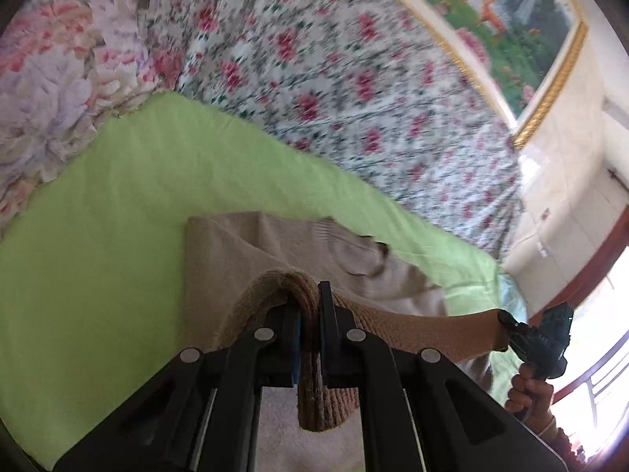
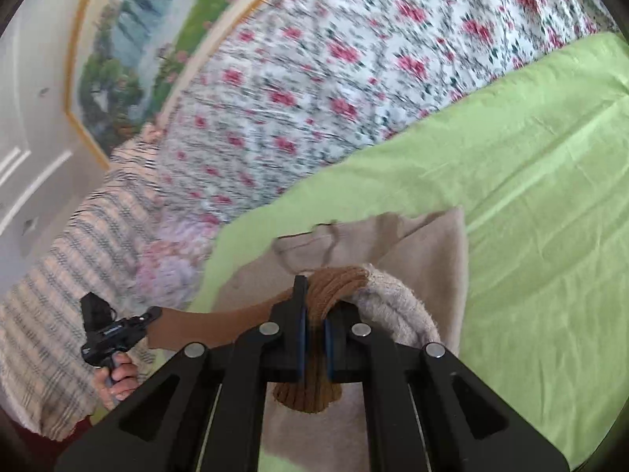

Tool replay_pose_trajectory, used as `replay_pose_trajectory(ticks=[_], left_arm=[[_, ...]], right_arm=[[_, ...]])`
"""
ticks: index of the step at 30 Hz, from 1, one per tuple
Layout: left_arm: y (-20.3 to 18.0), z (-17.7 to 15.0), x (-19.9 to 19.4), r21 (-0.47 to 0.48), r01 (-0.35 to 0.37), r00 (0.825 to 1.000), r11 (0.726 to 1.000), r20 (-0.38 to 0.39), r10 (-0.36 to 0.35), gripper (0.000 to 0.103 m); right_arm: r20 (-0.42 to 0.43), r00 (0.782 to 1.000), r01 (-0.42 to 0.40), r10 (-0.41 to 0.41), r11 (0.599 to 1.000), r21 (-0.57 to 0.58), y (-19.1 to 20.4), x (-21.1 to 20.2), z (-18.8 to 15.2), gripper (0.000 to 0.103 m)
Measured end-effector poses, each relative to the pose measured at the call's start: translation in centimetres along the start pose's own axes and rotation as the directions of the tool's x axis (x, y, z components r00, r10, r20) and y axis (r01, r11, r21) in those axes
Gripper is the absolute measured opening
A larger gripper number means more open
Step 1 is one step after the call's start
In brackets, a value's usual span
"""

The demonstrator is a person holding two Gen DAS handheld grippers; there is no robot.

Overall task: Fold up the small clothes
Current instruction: 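Fold the hem up toward the collar with both grippers and release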

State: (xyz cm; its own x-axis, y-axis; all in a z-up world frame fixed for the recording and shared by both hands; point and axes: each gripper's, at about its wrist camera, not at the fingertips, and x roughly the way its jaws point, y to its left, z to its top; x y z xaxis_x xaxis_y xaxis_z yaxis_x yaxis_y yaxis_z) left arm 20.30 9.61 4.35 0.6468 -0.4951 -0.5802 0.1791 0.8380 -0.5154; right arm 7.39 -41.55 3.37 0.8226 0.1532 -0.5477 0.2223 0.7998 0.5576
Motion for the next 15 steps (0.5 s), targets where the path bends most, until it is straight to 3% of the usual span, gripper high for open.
replay_pose_trajectory(ticks=[9, 12, 15], left_arm=[[3.6, 1.3, 9.9, -0.03, -0.098, 0.989, 0.995, -0.117, 0.094, 0.006], [4.5, 0.7, 11.9, -0.033, -0.125, 0.981, 0.992, -0.156, 0.119, 0.008], [4.7, 0.1, 11.0, -0.058, -0.105, 0.981, 0.993, -0.172, 0.093, 0.011]], right_arm=[[-0.113, 0.981, 0.159, -0.155, 0.987, 0.02, -4.3, 6.8, 0.4, 0.008], [-0.143, 0.976, 0.174, -0.166, 0.984, 0.044, -5.1, 7.5, 0.2, 0.01], [-0.138, 0.981, 0.151, -0.137, 0.984, 0.099, -5.4, 6.1, 0.4, 0.015]])
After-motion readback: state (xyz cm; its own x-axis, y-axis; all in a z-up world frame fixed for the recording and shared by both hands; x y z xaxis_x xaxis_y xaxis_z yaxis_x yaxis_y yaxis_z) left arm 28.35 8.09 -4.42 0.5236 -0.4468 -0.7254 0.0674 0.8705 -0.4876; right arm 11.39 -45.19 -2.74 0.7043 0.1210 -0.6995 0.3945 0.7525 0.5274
